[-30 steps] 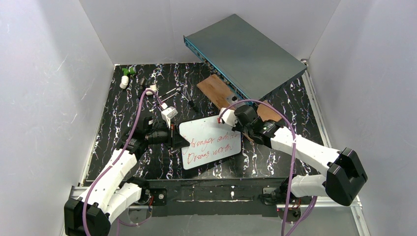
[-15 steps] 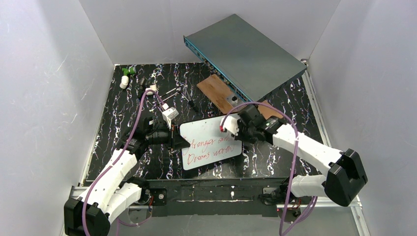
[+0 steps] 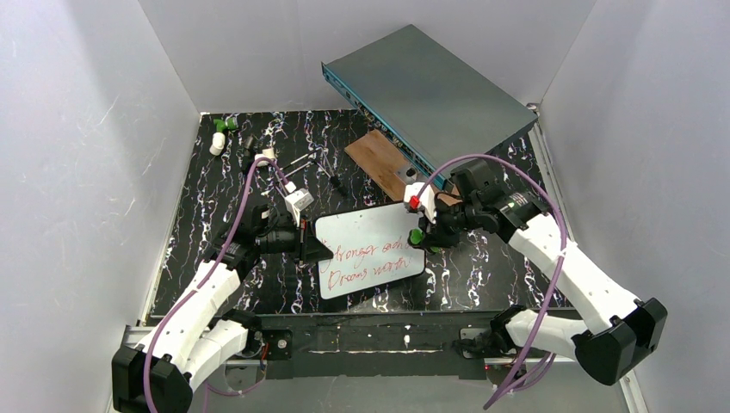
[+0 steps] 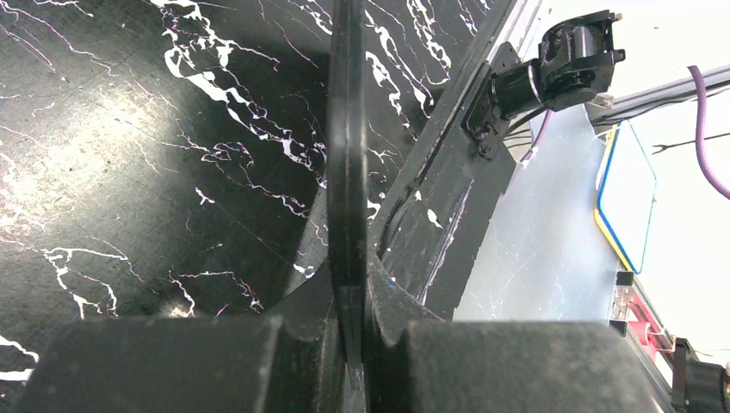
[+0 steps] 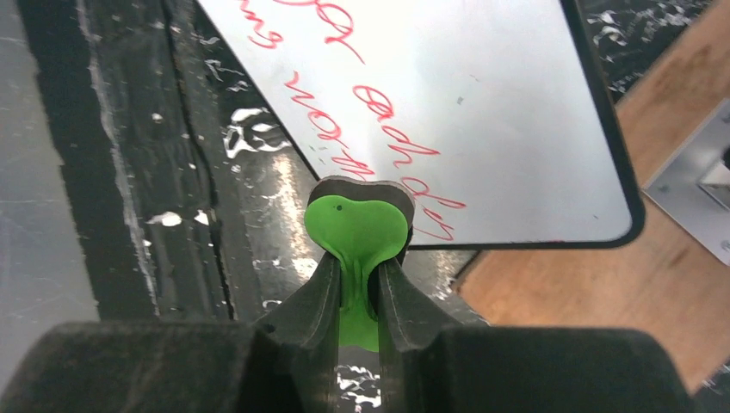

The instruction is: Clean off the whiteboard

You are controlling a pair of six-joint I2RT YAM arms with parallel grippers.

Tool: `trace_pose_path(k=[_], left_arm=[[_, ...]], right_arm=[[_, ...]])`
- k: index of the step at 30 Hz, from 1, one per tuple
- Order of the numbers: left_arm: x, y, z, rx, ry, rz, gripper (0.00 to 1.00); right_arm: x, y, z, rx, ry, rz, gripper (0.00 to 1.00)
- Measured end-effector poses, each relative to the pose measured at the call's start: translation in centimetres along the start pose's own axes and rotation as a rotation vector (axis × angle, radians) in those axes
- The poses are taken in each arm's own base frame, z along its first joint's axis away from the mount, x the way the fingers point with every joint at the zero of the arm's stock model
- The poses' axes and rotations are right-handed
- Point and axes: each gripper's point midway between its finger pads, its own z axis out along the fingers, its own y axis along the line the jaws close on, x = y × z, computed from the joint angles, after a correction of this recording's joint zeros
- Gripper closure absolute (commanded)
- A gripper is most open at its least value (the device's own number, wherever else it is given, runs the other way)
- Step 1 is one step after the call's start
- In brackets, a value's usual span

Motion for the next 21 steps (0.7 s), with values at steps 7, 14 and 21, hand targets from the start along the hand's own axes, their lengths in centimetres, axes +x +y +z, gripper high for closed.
trace_pose_path(k=[7, 14, 21], left_arm=[[0.1, -0.1, 0.1, 0.007, 0.006, -0.007, 1.00], [0.3, -0.1, 0.3, 0.026, 0.021, -0.020, 1.00], [1.0, -0.4, 0.8, 0.065, 0.062, -0.060, 1.00]], right_arm=[[-0.5, 3.4, 0.4, -0.210, -0.048, 0.049, 0.99], [-3.0, 3.8, -0.8, -0.245, -0.109, 0.045, 0.99], [-4.7, 3.7, -2.5, -0.192, -0.156, 0.032, 0.99]])
